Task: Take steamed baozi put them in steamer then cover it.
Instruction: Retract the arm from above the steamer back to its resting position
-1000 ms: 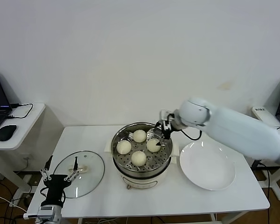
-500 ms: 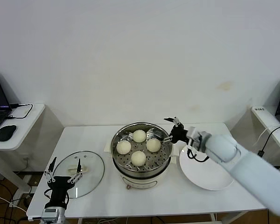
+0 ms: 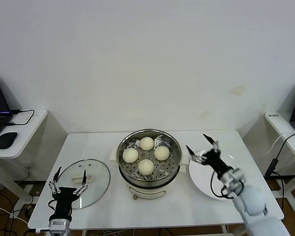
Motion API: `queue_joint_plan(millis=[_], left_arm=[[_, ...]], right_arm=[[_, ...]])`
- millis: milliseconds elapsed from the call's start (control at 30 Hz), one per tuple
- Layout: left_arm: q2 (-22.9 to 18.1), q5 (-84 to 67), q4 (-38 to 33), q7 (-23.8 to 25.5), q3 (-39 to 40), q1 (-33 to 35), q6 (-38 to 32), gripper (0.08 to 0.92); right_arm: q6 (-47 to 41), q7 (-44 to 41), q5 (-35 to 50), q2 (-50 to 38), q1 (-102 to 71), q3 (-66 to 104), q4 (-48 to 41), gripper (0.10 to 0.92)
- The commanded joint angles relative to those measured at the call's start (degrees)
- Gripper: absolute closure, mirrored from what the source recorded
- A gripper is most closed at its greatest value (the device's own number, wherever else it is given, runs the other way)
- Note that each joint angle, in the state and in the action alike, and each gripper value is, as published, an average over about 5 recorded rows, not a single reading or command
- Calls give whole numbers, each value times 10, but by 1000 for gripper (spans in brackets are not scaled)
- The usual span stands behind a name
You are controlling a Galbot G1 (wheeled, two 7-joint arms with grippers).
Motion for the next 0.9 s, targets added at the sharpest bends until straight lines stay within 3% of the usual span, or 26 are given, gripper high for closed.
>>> queue_joint_plan(millis=[33, 367, 900], left_arm=[[16, 421, 73, -28, -19, -3, -8, 177], [28, 647, 115, -2, -16, 12, 34, 177], [38, 663, 224, -23, -9, -99, 44, 177]], right_arm=[[22, -33, -19, 151, -172, 192, 8, 203], [-18, 46, -46, 193, -194, 206, 24, 203], [-13, 54, -49, 199, -204, 209, 11, 203]])
